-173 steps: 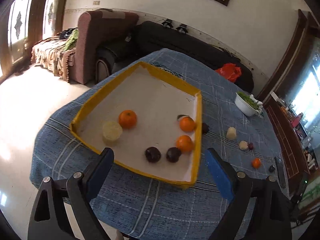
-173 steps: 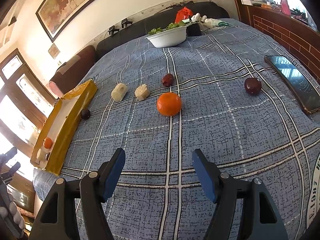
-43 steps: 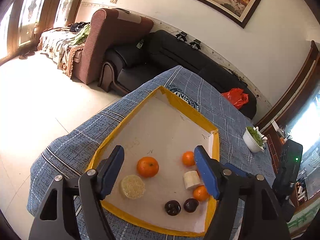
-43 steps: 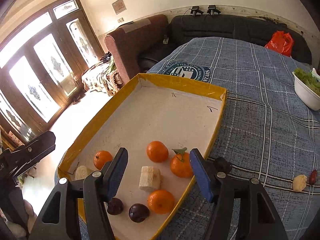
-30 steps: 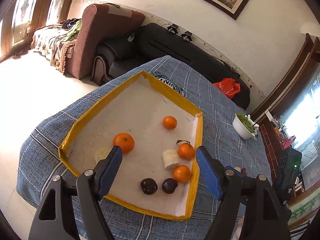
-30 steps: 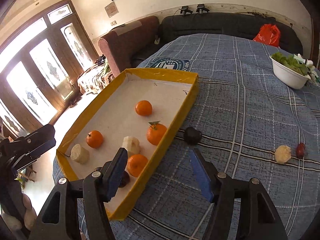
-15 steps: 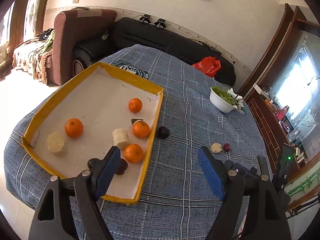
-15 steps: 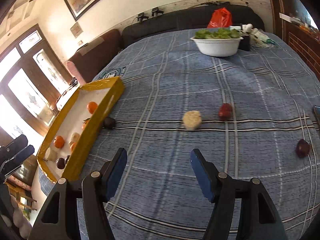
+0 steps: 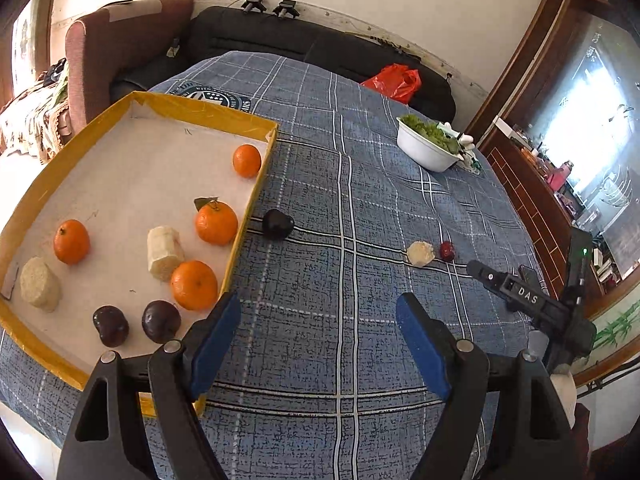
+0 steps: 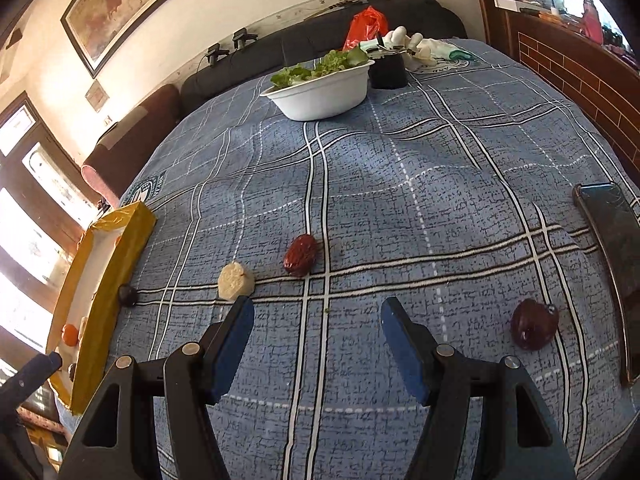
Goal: Organize fruits
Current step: 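Grasp the red dried date with the right gripper while the left gripper grasps the round white slice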
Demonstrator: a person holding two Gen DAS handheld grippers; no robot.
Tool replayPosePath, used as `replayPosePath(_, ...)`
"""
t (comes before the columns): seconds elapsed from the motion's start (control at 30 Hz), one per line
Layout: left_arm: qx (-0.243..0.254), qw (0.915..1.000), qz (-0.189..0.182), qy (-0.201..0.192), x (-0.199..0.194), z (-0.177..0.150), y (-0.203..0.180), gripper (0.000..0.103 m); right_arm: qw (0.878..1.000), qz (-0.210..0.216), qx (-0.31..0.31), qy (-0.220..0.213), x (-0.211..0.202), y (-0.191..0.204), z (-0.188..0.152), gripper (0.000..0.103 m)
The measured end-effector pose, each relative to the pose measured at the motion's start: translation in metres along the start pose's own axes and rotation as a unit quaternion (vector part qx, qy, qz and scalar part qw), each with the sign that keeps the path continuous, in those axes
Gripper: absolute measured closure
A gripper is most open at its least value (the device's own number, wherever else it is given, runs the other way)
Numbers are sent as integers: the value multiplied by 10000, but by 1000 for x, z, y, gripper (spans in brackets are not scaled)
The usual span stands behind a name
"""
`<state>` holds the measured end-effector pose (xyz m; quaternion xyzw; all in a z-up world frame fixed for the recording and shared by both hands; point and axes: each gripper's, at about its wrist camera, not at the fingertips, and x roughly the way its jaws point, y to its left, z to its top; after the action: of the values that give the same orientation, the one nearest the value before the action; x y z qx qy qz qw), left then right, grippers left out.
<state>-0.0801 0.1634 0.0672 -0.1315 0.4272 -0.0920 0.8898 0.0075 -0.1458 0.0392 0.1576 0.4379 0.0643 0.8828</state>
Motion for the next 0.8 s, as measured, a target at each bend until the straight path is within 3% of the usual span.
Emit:
replayPosePath(0.27,147,9997,-97,177,23,-3,-9,24,9999,-115,-40,21,20,4,20,33)
replayPosePath(0.57,450,9988,-32,173,31,0,-26,24,9982,-328,-492,37,46,22,24,46)
replayPosePath(0.67,579,9980,-72,231,42,2,-39,24,9974,-384,-600,-71,46,22,20,53)
replayPosePath(0.73,640,9976,-86,240,49,3,-46,24,9981,-199,-580,-73,47,21,20,72)
replayPosePath(0.8,682,9973,-116,248,57,5,-55,24,9983,-83,-571,-57,47,21,21,76)
